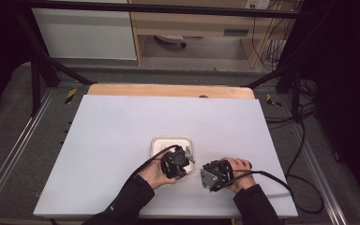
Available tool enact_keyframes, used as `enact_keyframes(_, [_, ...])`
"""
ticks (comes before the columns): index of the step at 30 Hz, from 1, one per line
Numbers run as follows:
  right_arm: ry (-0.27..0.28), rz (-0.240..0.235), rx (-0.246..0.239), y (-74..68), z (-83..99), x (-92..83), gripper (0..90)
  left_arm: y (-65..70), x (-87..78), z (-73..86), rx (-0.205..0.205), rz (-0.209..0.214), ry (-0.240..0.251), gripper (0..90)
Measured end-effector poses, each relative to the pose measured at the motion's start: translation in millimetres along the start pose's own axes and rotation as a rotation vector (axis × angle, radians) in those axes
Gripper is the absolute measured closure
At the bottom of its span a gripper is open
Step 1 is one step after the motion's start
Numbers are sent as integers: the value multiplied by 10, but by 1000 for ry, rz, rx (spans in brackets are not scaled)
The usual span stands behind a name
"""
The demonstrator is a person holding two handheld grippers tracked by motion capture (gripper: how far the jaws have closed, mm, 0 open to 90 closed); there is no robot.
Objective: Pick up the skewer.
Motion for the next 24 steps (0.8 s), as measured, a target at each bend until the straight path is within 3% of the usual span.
enact_keyframes(4, [5,-1,-8,0,-5,2,893,12,36,-32,-3,3,-4,833])
enact_keyframes(15, [4,9,-19,4,-13,-27,889,65,51,-58,12,6,-47,887])
enact_keyframes(24, [13,22,2,25,-17,-61,875,81,11,-56,19,-8,-16,892])
Point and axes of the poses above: each handheld gripper's, and its own axes: x roughly forward along the jaws, z roughly out of its underside, y roughly to its right, the point moved 5 cm from there along x, roughly forward along the jaws, and after that the axes turned 4 degrees about -x, right-handed, at the moved point
